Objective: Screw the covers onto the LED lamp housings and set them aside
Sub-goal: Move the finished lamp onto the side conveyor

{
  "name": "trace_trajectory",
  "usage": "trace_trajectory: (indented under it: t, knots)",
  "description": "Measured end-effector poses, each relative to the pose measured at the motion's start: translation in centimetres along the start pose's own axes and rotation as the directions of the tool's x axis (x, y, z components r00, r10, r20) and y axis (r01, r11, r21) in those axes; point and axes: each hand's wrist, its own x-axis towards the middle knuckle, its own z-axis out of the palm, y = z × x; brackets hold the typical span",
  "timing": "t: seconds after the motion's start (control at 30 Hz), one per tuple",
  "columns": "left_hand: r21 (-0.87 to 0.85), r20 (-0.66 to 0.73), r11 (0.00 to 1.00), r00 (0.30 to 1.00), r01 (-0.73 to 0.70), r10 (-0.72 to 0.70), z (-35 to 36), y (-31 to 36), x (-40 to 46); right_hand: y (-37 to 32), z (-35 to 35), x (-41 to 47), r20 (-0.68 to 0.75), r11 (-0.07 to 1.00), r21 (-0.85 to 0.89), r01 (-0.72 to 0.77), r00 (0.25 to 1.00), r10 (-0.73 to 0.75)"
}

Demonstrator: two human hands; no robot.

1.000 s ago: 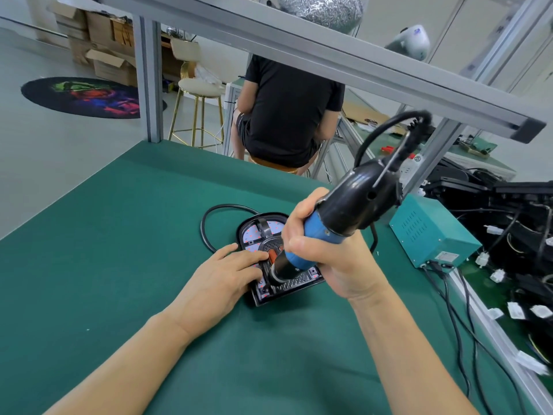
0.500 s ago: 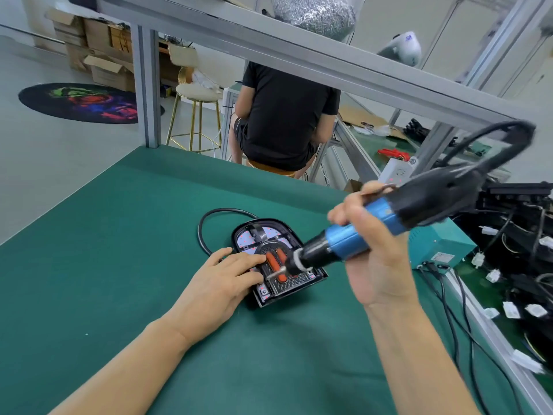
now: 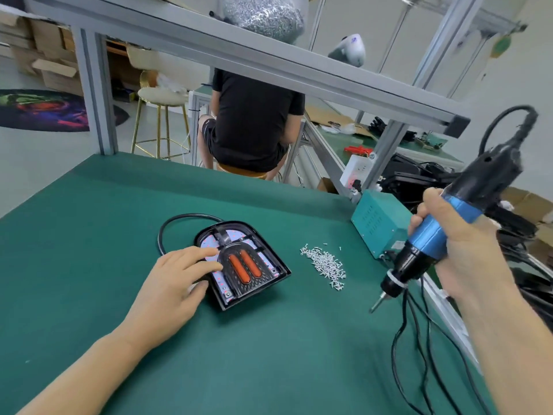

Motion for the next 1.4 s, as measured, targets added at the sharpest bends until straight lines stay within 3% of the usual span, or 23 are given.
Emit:
trace_trajectory:
  t: [0.17,0.37,0.57,0.73,0.87,1.07,1.2,1.3,1.4]
  knots:
    - [-0.078,0.012,0.978,0.981,0.194,-0.193,0.1,-0.4,0.7,1.8,-3.5,2.0,-0.125,0.963,-0.178,-0.203,0.975,0.183]
    - [-0.165,0.040,0.882,0.897,0.441,-0.441,0.9,-1.2,0.9,6.7,-6.1,4.6,-0.137,0.805,-0.410,-0.428,0.902,0.409]
    - [-0.258,0.061,0.827,0.863,0.499,-0.501,0.7,-1.1,0.8,10.4,-6.4,6.4,-0.213,0.637,-0.520,-0.569,0.808,0.549]
    - [-0.251,0.060,0.823,0.856,0.510,-0.513,0.6,-0.7,0.9,13.2,-5.6,6.7,-0.270,0.485,-0.674,-0.556,0.797,0.540]
    - [-0.225,0.057,0.826,0.853,0.517,-0.519,0.6,-0.5,0.9,13.8,-4.5,6.9,-0.314,0.304,-0.811,-0.500,0.811,0.494]
    - [-0.217,0.072,0.815,0.841,0.538,-0.536,0.6,-0.5,0.9,13.8,-3.4,7.0,-0.349,0.125,-0.880,-0.459,0.801,0.486]
    - [-0.234,0.075,0.819,0.850,0.523,-0.521,0.7,-0.2,1.0,13.8,-3.2,6.8,-0.412,-0.082,-0.906,-0.415,0.823,0.390]
    - [-0.237,0.076,0.821,0.853,0.519,-0.517,0.7,-0.1,1.1,14.5,-4.0,6.7,-0.381,-0.003,-0.911,-0.412,0.840,0.387]
    - [-0.230,0.077,0.819,0.849,0.526,-0.523,0.7,-0.2,1.1,14.3,-4.3,6.5,-0.328,-0.084,-0.943,-0.323,0.852,0.409]
